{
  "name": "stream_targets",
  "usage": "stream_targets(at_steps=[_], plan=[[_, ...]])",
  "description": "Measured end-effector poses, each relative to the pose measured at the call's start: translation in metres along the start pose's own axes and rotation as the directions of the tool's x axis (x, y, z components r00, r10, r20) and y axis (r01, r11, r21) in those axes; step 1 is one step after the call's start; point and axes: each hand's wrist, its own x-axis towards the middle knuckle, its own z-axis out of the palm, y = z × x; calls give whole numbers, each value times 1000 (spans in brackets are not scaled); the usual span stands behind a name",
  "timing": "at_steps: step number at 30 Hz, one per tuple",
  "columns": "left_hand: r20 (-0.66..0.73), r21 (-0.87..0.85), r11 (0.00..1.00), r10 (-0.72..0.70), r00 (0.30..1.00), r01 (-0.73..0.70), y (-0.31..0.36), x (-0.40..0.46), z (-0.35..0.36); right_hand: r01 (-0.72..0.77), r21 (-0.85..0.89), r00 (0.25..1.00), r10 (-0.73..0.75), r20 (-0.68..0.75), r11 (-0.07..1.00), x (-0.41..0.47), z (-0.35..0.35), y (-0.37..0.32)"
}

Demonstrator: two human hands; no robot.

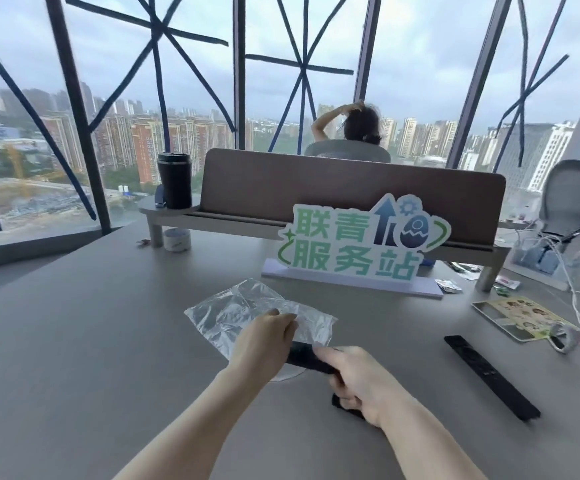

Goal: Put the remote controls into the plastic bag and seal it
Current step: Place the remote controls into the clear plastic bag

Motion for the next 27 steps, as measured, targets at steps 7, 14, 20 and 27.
stream_targets(at_steps=[7, 14, 20, 27], plan=[[-25, -70, 998, -13, 1000, 11, 6, -2, 14, 95, -275, 945, -174, -278, 957, -6, -33, 32], [-20, -18, 1000, 3, 1000, -4, 14, -9, 34, -153, -838, 947, -165, -276, 525, -44, -93, 70], [0, -61, 996, 67, 998, -66, 45, -11, 48, -23, -627, 940, -198, -280, 779, -58, -106, 81], [25, -208, 959, 201, 979, -192, 117, 10, 57, 40, -170, 922, -101, -373, 985, -65, -133, 58]])
